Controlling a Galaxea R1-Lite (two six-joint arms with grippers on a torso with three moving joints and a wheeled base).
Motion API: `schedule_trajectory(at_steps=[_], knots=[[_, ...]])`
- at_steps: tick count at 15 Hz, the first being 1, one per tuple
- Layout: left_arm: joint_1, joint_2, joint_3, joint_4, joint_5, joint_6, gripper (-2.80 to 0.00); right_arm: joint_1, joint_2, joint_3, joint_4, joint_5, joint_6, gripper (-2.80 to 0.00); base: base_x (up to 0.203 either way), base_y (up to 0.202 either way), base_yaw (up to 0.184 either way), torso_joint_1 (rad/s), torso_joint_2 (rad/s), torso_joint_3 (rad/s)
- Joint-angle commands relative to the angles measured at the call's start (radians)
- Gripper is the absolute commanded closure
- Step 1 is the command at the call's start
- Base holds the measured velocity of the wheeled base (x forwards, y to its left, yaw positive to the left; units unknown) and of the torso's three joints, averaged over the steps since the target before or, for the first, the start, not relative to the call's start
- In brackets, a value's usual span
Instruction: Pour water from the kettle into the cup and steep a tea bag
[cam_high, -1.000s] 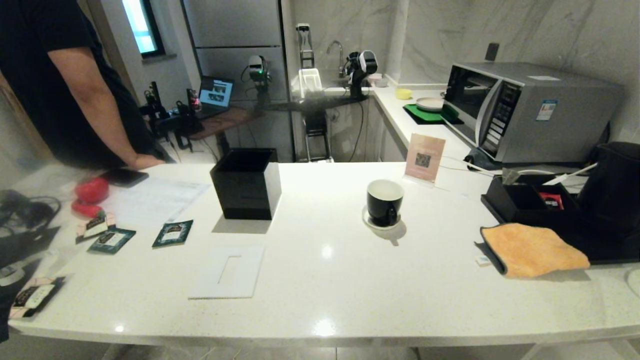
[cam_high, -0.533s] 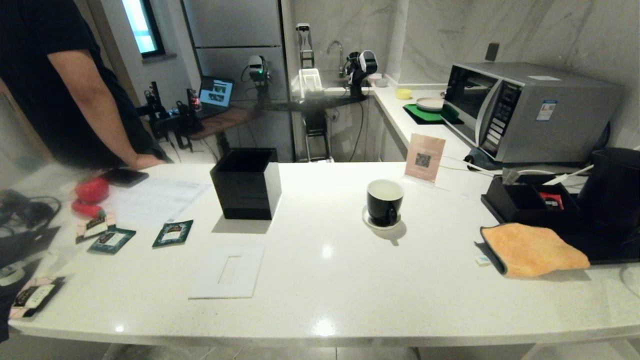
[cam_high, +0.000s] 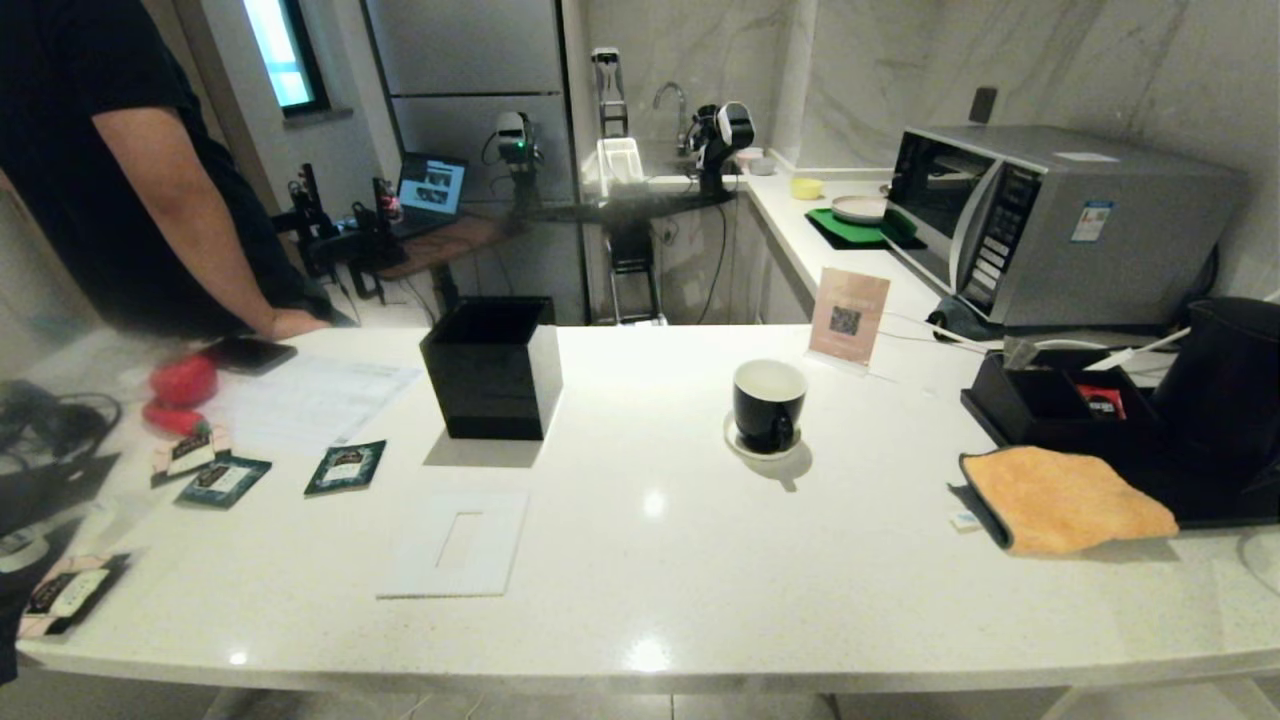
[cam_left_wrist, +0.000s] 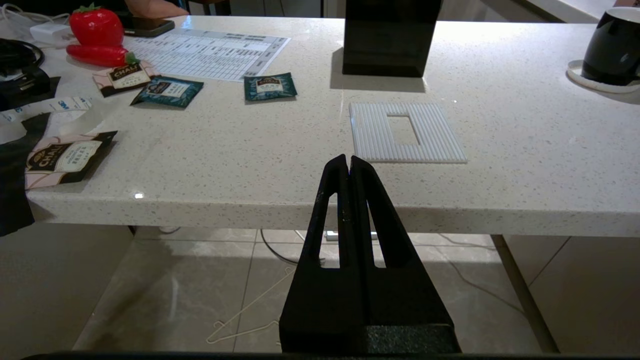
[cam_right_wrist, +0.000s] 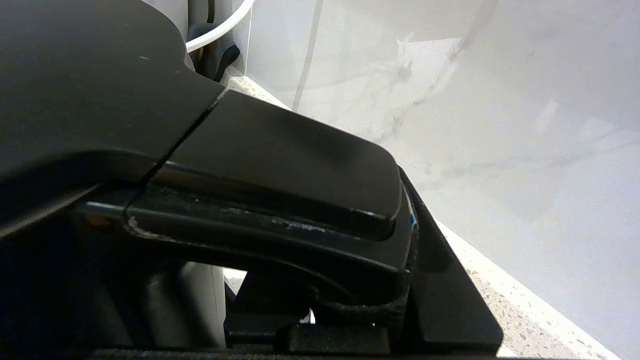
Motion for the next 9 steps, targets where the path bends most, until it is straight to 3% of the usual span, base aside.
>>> schedule_trajectory(at_steps=[1,2,3,9], knots=[[0.0,0.0,0.0,0.0,0.001,-0.001,0.0,0.0,0.004,0.001,-0.001,-0.002,-0.003,0.0,0.0,0.0,0.0,0.0,0.0,0.0],[0.0,0.001,0.0,0.0,0.001,-0.001,0.0,0.0,0.004,0.001,-0.001,-0.001,-0.003,0.0,0.0,0.0,0.0,0.0,0.0,0.0],[0.0,0.002,0.0,0.0,0.001,-0.001,0.0,-0.002,0.004,0.003,-0.001,-0.001,-0.003,-2.8,0.0,0.0,0.0,0.0,0.0,0.0],[0.0,0.002,0.0,0.0,0.001,-0.001,0.0,-0.002,0.001,0.011,-0.001,-0.006,-0.004,-2.8,0.0,0.0,0.0,0.0,0.0,0.0]])
